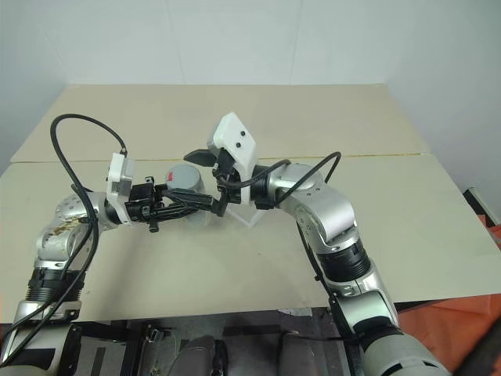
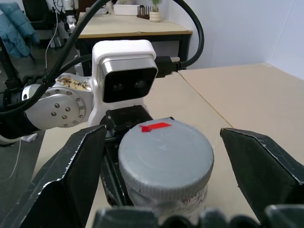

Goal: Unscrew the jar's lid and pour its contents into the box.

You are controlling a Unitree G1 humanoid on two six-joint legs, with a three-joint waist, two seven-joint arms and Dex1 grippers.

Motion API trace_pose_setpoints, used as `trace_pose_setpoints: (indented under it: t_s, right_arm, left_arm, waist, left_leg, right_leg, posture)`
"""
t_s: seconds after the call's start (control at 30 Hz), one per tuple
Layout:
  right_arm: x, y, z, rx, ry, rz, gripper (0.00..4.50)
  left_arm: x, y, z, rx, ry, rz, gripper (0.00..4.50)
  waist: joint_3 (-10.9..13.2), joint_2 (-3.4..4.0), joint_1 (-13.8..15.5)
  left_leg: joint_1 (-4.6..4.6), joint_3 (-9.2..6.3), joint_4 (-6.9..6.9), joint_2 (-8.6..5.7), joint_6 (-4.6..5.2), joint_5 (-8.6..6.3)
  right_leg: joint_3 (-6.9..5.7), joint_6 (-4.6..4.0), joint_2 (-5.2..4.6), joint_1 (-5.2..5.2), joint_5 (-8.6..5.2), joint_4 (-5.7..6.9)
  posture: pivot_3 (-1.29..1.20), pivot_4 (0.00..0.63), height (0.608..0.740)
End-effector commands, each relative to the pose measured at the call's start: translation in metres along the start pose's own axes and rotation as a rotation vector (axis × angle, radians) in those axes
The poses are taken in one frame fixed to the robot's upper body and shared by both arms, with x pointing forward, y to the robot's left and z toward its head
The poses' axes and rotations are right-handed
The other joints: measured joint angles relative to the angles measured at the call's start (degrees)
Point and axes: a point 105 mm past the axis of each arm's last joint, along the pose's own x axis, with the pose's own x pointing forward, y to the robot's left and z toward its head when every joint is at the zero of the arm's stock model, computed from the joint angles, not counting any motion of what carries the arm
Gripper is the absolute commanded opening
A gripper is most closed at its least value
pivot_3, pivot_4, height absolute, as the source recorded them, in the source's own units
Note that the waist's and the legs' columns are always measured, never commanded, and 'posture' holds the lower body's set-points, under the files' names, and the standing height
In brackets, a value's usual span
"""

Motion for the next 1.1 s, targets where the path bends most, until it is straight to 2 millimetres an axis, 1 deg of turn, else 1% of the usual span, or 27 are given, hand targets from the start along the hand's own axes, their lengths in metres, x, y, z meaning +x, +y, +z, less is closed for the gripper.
trace_pose_setpoints:
  t_s: [0.03, 0.33, 0.77, 1.1]
  right_arm:
    - [0.001, 0.0, 0.012, -0.043, -0.035, -0.006, 4.48]
    - [-0.003, -0.005, 0.01, -0.047, -0.024, -0.02, 4.48]
    - [-0.011, -0.005, 0.008, -0.053, -0.01, -0.017, 4.48]
    - [-0.006, -0.001, 0.01, -0.05, -0.024, 0.005, 4.48]
  left_arm:
    - [-0.002, 0.0, 0.01, 0.051, -0.008, -0.007, 1.91]
    - [-0.005, -0.001, 0.01, 0.055, -0.004, -0.004, 1.91]
    - [-0.007, -0.002, 0.011, 0.06, -0.003, 0.004, 1.91]
    - [-0.005, -0.003, 0.011, 0.062, -0.004, -0.004, 1.91]
  waist:
    - [0.0, 0.0, 0.01]
    - [0.0, 0.0, -0.02]
    - [0.0, 0.0, -0.01]
    - [0.0, 0.0, -0.01]
  left_leg:
    - [0.0, 0.0, 0.0, 0.0, 0.0, 0.0]
    - [-0.01, 0.0, 0.0, 0.0, 0.0, 0.0]
    - [-0.01, 0.0, 0.0, 0.0, 0.0, 0.0]
    - [-0.01, 0.0, 0.0, 0.0, 0.0, 0.0]
  right_leg:
    - [0.0, 0.0, 0.0, 0.0, 0.0, 0.0]
    - [0.0, 0.0, 0.0, 0.0, 0.0, 0.0]
    - [0.0, 0.0, 0.0, 0.0, 0.0, 0.0]
    - [0.0, 0.0, 0.0, 0.0, 0.0, 0.0]
  posture:
    - [0.0, 0.15, 0.74]
    - [0.0, 0.15, 0.74]
    - [0.0, 0.15, 0.74]
    - [0.0, 0.15, 0.74]
